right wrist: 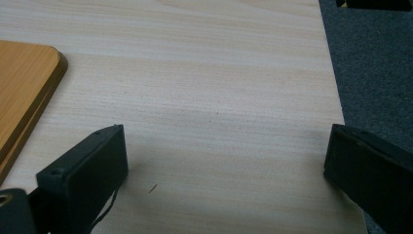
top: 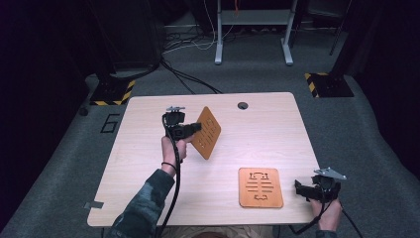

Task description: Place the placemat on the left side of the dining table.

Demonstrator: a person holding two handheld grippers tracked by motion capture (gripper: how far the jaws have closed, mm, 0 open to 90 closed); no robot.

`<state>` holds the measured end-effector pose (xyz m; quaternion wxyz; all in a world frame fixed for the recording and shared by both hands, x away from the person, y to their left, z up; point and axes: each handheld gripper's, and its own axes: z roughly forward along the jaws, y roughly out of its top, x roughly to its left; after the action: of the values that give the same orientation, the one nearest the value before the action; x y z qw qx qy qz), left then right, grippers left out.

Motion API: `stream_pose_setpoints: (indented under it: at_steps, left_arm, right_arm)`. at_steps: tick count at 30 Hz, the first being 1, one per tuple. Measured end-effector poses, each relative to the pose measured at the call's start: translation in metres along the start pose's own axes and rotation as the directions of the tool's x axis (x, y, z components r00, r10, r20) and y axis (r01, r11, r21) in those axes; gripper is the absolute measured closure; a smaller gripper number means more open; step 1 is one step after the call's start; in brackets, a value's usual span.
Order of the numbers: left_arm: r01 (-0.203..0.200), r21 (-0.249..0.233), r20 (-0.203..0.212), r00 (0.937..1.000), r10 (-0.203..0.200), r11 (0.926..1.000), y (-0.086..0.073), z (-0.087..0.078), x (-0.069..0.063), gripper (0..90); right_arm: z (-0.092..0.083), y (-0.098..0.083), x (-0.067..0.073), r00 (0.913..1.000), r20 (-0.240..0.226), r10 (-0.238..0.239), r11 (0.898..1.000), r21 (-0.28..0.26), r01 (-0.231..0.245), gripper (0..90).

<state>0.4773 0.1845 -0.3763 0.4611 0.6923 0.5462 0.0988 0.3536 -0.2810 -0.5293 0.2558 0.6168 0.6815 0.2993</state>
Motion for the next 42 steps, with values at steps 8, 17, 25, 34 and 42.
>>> stream_pose_setpoints:
  at_steps: [8,17,25,34,42]
  left_arm:
    - [0.033,-0.031,-0.051,0.9981,-0.034,0.9990,0.005,-0.017,0.027,85.8]
    - [0.065,-0.062,-0.103,0.9921,-0.071,0.9960,0.006,-0.030,0.050,85.8]
    - [0.100,-0.075,-0.176,0.9781,-0.112,0.9922,0.005,-0.036,0.069,85.8]
    - [0.131,-0.081,-0.246,0.9580,-0.148,0.9880,0.003,-0.039,0.094,85.7]
    - [0.169,-0.084,-0.313,0.9311,-0.187,0.9820,-0.004,-0.041,0.120,85.8]
  right_arm:
    - [0.000,0.000,0.000,1.0000,0.002,0.000,1.000,0.000,0.000,1.4]
    - [0.000,0.000,0.000,1.0000,0.004,-0.001,1.000,0.000,0.001,1.5]
    - [0.000,0.000,0.000,1.0000,0.006,0.001,1.000,-0.001,-0.001,1.7]
    - [0.000,0.000,0.000,1.0000,0.007,0.005,1.000,-0.004,-0.005,1.7]
    - [0.000,0.000,0.000,1.0000,0.009,0.003,1.000,-0.001,-0.003,1.7]
